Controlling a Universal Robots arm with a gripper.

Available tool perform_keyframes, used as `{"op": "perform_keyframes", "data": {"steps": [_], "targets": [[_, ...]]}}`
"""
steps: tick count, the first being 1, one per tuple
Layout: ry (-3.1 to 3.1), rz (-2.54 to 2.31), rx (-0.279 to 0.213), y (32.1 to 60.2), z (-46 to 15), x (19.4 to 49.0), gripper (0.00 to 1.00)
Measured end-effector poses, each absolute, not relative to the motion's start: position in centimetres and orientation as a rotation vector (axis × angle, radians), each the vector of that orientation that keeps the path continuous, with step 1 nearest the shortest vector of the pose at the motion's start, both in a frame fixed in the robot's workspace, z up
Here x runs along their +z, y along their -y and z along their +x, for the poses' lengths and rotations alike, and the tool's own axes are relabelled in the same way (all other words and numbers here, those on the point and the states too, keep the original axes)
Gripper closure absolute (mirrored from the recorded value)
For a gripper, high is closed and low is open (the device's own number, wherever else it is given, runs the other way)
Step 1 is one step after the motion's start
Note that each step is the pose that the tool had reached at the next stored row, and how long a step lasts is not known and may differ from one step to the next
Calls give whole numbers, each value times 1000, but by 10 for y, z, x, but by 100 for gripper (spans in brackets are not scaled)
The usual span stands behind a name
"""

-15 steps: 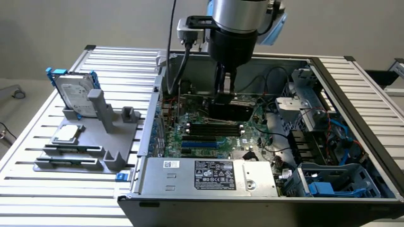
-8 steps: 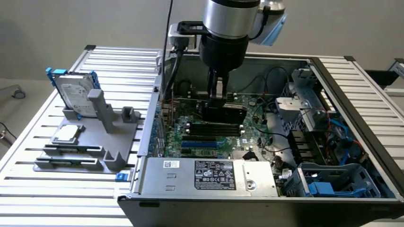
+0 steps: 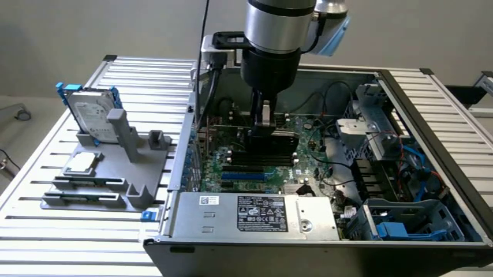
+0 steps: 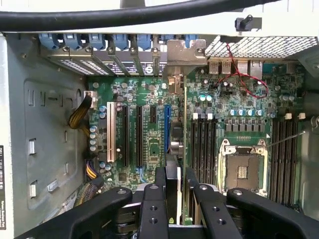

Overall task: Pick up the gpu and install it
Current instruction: 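Insert the gpu into the slot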

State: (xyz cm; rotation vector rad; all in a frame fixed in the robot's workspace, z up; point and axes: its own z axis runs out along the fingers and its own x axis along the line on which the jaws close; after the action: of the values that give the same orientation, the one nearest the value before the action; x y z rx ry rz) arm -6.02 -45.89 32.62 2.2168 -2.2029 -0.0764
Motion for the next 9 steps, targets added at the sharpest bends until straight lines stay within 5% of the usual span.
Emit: {"op": "perform_keyframes", "data": {"steps": [9], "targets": [[2200, 2227, -75, 460, -63, 319, 74]]}}
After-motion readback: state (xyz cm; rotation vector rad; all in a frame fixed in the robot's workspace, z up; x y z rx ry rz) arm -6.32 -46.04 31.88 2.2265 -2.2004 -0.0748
